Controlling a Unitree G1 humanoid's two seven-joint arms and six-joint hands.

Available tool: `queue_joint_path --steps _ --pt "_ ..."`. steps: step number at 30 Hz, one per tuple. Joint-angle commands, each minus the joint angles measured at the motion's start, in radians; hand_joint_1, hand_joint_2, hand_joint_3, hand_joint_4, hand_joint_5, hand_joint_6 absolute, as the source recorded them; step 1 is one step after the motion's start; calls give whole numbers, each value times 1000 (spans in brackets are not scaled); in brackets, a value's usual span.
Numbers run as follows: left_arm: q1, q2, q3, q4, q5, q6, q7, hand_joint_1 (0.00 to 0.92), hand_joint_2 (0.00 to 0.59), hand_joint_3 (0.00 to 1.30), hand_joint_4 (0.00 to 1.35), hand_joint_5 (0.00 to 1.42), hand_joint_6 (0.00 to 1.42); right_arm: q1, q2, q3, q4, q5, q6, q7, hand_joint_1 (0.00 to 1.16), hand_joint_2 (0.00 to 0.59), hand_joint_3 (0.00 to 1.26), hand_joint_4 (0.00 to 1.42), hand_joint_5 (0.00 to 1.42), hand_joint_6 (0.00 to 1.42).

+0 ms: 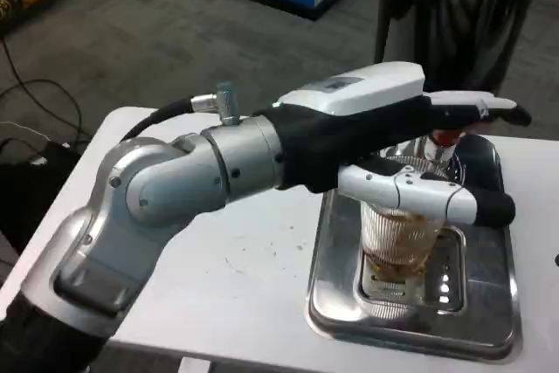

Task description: Grasp the cup under the faucet to collect the drink, then remove the cup.

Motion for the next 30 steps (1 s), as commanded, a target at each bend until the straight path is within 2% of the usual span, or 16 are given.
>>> queue_joint_path --steps 1,3,4,5,7,9,13,19,24,30 --pt "55 28 -59 19 36 13 -75 0 81 147 42 124 90 1 5 0 -14 19 3 -16 297 454 158 135 158 0" --pt "57 29 -58 19 37 12 -75 0 81 147 42 124 90 2 11 0 -11 28 -4 -22 359 416 55 80 172 10" --pt "58 29 -58 18 37 10 -75 0 81 147 42 124 90 3 26 -1 -2 44 -32 -30 390 407 37 68 172 15" --pt "58 30 -57 18 38 10 -75 0 82 147 42 124 90 5 41 -2 9 64 -61 -36 467 360 7 46 173 40" --pt "60 30 -56 16 37 10 -76 0 83 147 42 124 90 7 58 -1 30 99 -105 -43 565 296 0 7 154 71" --pt "61 31 -55 14 38 10 -76 0 84 146 42 124 90 6 64 13 54 115 -133 -48 605 269 0 0 134 65" --pt "62 35 -53 10 38 10 -78 0 85 145 42 124 90 -4 76 64 102 114 -163 -69 613 257 0 0 117 64" --pt "57 38 -53 9 40 10 -77 0 87 144 42 117 90 -23 90 141 135 87 -155 -113 615 251 0 0 112 63" --pt "54 40 -53 2 41 11 -76 0 89 144 42 114 90 -54 116 215 167 47 -142 -174 620 246 0 0 105 63" --pt "54 53 -45 -9 38 13 -78 0 89 144 42 113 90 -92 143 279 203 13 -144 -236 623 244 0 0 101 63"
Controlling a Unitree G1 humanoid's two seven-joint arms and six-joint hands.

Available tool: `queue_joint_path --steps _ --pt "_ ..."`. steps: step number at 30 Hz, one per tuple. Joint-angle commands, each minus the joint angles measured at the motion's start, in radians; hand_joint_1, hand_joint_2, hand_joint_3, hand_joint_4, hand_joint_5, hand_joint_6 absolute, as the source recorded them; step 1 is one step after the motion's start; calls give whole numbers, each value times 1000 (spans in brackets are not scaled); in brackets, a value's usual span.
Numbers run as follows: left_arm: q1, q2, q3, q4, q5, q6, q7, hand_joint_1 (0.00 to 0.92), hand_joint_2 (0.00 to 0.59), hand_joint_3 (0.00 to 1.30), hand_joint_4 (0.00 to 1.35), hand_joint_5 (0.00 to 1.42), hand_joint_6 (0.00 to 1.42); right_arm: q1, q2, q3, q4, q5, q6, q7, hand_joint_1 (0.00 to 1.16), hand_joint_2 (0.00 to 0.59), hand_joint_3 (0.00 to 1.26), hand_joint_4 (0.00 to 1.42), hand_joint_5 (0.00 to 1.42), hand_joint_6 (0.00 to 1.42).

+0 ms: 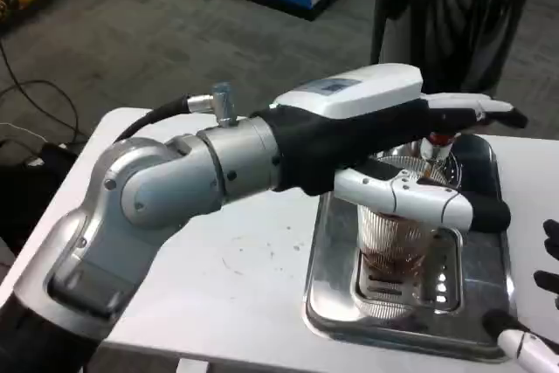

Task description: Grasp the cup under the faucet to collect the drink, then remove the cup.

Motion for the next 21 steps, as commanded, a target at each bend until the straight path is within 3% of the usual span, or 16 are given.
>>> queue_joint_path --steps 1,21 --pt "49 34 -44 10 26 19 -77 0 89 144 42 113 90 -33 23 47 33 -25 -1 -53 623 244 0 0 101 63" --pt "55 74 -27 -17 11 23 -83 0 100 144 42 112 90 -239 86 227 191 -125 -31 -209 618 232 0 0 110 63"
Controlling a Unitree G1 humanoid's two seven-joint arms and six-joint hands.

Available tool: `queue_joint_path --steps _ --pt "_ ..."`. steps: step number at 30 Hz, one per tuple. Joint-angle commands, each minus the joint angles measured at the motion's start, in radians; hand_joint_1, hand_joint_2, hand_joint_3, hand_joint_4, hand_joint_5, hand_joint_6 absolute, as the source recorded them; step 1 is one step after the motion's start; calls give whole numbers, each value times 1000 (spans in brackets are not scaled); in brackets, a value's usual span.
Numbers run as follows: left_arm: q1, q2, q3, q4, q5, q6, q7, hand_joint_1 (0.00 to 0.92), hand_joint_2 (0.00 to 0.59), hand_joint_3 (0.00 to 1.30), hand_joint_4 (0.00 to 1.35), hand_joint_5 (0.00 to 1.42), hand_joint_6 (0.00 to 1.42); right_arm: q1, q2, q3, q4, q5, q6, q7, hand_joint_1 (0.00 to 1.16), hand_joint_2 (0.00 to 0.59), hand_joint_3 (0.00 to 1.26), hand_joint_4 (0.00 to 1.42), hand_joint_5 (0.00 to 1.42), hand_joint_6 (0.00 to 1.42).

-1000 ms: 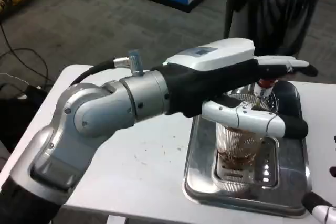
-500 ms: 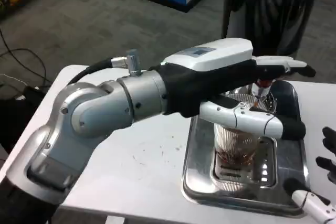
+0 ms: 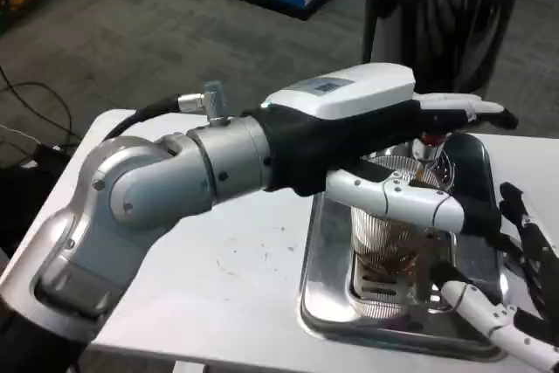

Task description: Grasp the cup under the faucet to collect the drink, then remove the cup.

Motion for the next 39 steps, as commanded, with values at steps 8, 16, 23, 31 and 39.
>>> queue_joint_path --steps 8,16,23,31,39 --pt "52 49 -29 9 8 15 -84 0 100 144 42 112 90 -88 39 66 102 -52 -28 -84 615 230 0 0 111 36" --pt "51 60 -21 11 -1 13 -83 29 98 144 42 112 90 -139 60 106 154 -73 -12 -102 614 230 0 0 105 34" --pt "52 71 0 20 -21 6 -77 56 93 144 42 112 81 -168 78 129 189 -82 -10 -117 614 230 0 0 101 33" --pt "67 68 39 40 -48 -8 -61 63 93 144 42 112 76 -199 101 153 224 -92 -4 -131 616 231 0 0 100 33" --pt "82 51 81 64 -77 -33 -26 64 88 144 42 112 79 -227 106 157 249 -91 1 -137 615 230 0 0 109 33"
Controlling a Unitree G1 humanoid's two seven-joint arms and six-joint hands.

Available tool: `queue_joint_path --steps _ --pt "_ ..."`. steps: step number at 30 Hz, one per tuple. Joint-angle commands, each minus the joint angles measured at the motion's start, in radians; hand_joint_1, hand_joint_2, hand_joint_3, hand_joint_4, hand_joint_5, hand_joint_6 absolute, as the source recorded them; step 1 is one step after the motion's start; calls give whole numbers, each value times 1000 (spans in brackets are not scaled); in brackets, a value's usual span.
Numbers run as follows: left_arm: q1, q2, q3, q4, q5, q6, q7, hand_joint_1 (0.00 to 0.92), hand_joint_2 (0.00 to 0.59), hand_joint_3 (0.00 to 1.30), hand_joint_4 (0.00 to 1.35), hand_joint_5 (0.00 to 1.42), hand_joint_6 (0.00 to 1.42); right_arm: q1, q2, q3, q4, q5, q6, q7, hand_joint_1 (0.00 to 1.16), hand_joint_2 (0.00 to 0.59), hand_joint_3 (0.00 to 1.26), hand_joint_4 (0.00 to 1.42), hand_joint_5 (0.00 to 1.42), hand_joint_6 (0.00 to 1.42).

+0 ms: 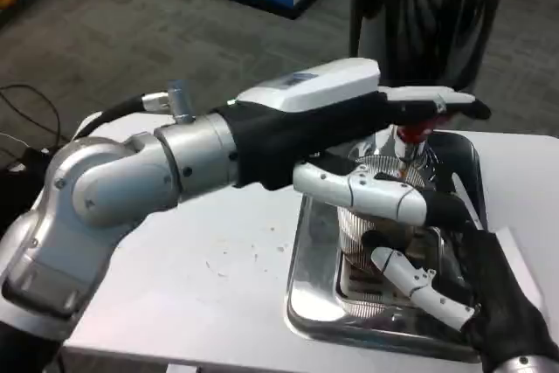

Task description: Grasp the cup under the faucet to collect the drink, then remove the cup.

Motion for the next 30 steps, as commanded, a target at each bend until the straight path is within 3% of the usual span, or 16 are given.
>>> queue_joint_path --steps 1,8,20,26,30 --pt "51 9 17 32 1 -2 -3 64 88 144 42 112 81 -13 8 3 13 -5 9 -10 615 230 0 0 109 33" --pt "53 -12 59 48 -19 -35 47 50 74 144 42 112 87 -16 8 -1 14 -1 9 -11 621 234 0 0 110 33" --pt "58 -45 76 32 -20 -47 88 42 78 110 3 102 90 8 1 -12 -8 9 6 -4 616 230 0 0 111 33" --pt "76 -54 116 -19 -33 -41 116 59 87 92 0 98 90 5 -5 -20 -14 21 5 2 616 230 0 0 111 33" --pt "112 -37 166 -76 -52 -24 120 91 96 91 0 98 100 3 -8 -24 -15 26 7 6 616 230 0 0 111 33"
